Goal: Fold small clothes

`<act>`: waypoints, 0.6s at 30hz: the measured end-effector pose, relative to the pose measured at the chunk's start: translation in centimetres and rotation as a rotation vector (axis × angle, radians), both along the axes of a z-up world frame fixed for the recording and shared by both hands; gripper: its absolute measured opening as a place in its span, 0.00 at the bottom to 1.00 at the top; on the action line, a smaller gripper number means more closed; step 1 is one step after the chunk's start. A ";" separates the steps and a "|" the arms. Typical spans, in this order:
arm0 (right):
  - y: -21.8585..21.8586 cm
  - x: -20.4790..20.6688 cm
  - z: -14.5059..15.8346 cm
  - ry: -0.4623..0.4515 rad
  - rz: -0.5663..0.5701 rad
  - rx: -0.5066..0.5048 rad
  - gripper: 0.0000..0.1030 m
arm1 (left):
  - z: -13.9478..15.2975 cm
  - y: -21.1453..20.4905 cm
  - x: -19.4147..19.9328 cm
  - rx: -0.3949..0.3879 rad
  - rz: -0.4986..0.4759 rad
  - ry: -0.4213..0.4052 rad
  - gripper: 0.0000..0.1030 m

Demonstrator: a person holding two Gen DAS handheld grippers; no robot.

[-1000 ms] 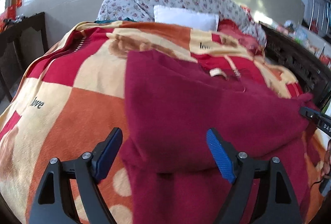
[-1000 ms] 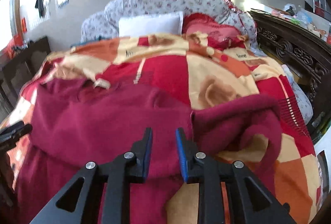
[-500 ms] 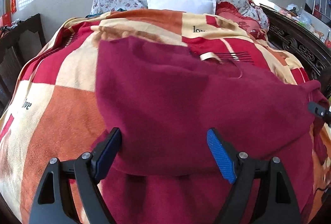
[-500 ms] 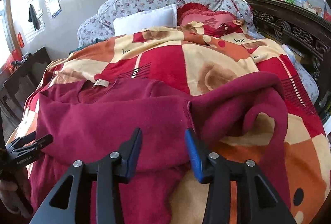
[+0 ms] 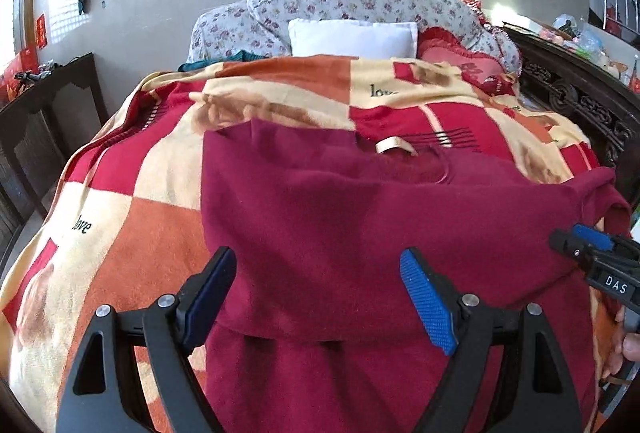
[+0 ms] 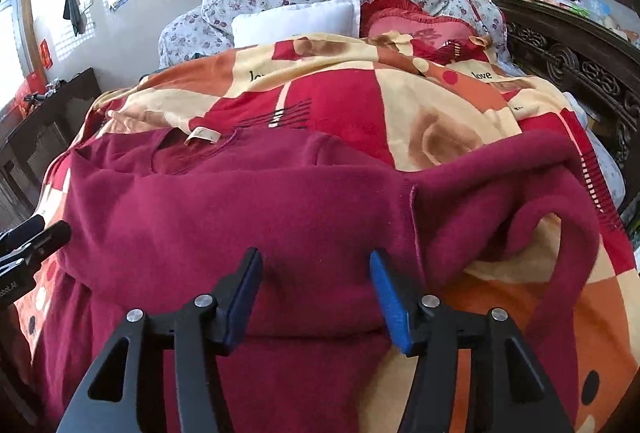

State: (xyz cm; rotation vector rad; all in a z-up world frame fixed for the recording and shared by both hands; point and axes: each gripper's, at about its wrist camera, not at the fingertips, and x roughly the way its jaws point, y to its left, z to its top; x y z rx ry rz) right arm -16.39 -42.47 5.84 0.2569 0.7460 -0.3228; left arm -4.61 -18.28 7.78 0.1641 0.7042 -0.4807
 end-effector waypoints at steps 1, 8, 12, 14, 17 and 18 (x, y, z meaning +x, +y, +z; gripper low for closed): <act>-0.1 -0.5 0.4 -0.015 0.003 0.020 0.59 | 0.2 -0.2 -0.1 -0.003 -0.007 0.003 0.81; -1.1 -4.6 2.3 -0.069 -0.030 0.066 0.67 | -0.1 -2.5 -1.1 -0.020 -0.060 0.035 0.81; -1.3 -5.2 2.4 -0.056 -0.024 0.082 0.67 | -1.1 -4.6 -1.4 -0.010 -0.094 0.061 0.81; -1.5 -6.0 2.9 -0.076 -0.026 0.080 0.67 | -1.7 -5.6 -1.3 -0.006 -0.113 0.083 0.81; -3.1 -8.3 3.7 -0.098 -0.068 0.079 0.71 | -3.1 -7.0 -0.8 0.002 -0.148 0.144 0.81; -3.7 -9.0 3.9 -0.099 -0.084 0.078 0.72 | -3.7 -7.5 -0.6 0.017 -0.156 0.166 0.81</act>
